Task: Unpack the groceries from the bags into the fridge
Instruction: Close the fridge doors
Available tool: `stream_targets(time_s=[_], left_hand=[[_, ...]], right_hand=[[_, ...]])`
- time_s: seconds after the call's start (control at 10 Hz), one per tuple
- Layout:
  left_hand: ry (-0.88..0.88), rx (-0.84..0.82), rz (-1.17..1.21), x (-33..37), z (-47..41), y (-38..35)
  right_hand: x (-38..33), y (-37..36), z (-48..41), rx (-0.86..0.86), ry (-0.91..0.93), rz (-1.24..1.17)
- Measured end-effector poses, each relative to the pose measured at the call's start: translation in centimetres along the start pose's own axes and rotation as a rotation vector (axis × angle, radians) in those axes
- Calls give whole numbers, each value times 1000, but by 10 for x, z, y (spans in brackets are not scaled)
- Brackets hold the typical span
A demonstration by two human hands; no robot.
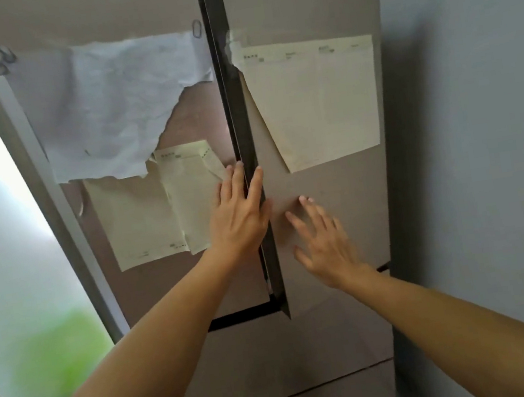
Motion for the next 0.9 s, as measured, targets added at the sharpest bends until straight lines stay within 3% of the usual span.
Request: stream_targets(time_s=[0.1, 0.4, 0.6, 0.7, 0.9], left_hand=[[4, 15, -201, -17, -9, -27], [45, 71, -290, -39, -9, -84], [-4, 206, -331, -46, -8, -95], [-20, 253, -336, -46, -8, -95], [-45, 297, -319, -43, -9, -92]], right_hand=[[9, -31, -10, 52, 67, 46], [30, -94, -34, 219, 224, 146], [37, -103, -40, 286, 281, 173], [34, -94, -40, 282, 262, 132], [19, -18, -40, 242, 209, -287]])
Point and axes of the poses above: each hand's wrist, its own z-axis away from the middle knuckle, its own y-axis out of the back of the hand, x = y × z, the point moved 5 cm from there along -z, towards the middle knuckle, and after that the axes turned 7 degrees about -z, right-handed, at the moved point
